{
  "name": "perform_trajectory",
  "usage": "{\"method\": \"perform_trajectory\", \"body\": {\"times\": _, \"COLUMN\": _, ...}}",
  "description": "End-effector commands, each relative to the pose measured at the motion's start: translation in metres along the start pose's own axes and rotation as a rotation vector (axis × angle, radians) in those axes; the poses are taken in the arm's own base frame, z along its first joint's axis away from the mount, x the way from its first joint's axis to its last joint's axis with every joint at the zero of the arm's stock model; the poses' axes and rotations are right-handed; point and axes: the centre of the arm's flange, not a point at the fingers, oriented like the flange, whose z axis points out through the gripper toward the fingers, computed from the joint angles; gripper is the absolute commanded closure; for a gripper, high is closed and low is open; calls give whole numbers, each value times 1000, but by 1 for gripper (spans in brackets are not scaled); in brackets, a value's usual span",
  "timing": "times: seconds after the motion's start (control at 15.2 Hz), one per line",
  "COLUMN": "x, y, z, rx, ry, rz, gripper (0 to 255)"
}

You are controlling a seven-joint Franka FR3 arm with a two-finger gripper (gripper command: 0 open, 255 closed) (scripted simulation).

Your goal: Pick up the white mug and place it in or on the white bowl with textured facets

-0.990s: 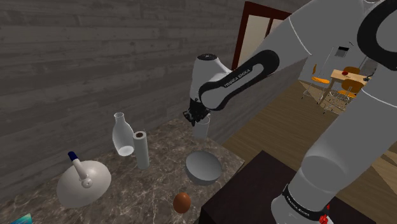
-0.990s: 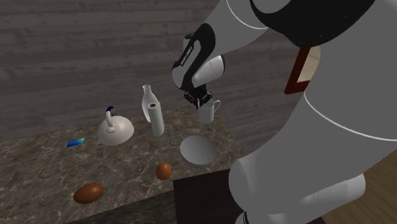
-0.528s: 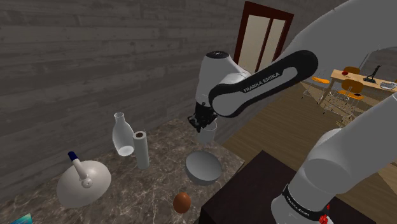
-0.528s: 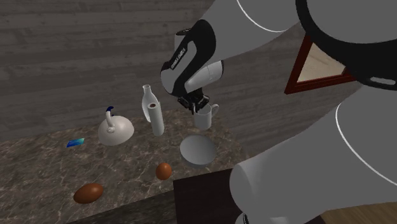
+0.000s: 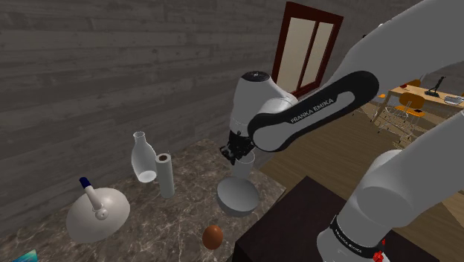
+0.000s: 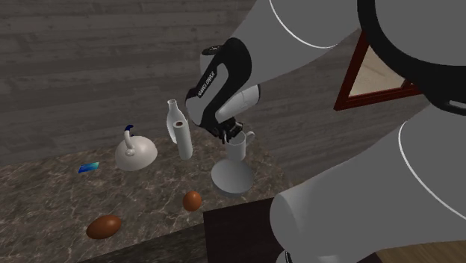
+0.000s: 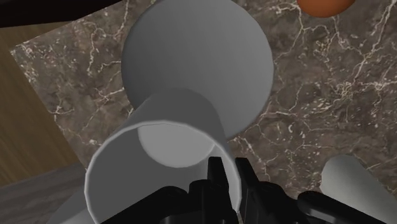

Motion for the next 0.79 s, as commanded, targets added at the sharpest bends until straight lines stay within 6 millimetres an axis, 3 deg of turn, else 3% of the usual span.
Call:
{"method": "perform_trajectory", "body": {"times": 0.0, "x": -1, "y": 0, "z": 12, "rx": 1, "ry": 0, "rz": 0, "gripper": 255}}
{"method": "perform_trajectory", "body": {"times": 0.73, "x": -13, "y": -2, "z": 69, "rx": 1, "ry": 0, "rz": 0, "gripper": 255}}
